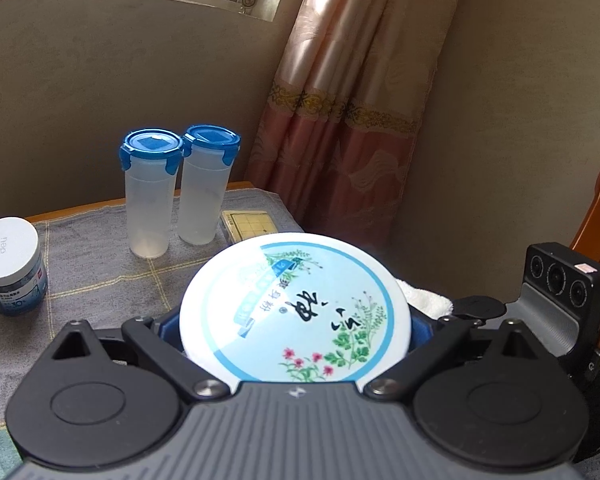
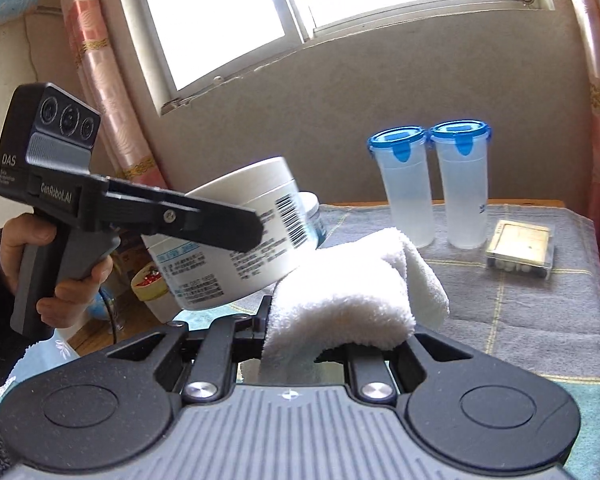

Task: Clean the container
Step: 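Lower the white tin onto the towel with the left tool and open it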

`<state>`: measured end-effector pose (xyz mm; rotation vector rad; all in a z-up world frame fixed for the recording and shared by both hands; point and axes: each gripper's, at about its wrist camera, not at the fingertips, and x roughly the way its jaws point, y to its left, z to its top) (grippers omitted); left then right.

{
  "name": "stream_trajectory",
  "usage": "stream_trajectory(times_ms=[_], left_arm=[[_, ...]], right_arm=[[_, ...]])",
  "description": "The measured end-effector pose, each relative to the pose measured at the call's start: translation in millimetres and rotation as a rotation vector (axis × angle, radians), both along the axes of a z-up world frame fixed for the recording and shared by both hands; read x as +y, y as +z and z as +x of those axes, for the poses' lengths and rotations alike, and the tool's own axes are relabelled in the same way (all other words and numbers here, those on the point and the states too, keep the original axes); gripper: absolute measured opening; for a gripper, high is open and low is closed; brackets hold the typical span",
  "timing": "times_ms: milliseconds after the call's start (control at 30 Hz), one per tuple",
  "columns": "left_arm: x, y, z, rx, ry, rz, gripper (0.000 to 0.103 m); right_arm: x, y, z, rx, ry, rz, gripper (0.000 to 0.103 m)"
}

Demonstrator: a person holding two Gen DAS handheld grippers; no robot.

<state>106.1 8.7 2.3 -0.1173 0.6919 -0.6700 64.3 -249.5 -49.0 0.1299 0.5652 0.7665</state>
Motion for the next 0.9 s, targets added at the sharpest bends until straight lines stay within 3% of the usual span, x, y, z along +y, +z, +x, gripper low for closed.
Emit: stream_trajectory(times_ms=[167,600,900], left_arm=[[4,-9,5,-0.003,0.046,0.02,0.097],[23,-58,33,-0.043,0.278,0.169,0.097],[39,-79,44,-0.016,0.342,0.163,0.097]], right_arm=[[-9,3,-2,0.002,-0.032,-0.001,0.019],[-4,1,4,0.037,-0.055,-0.055,0.019],[4,-1,9,0.059,-0.067,-0.081,0.019]])
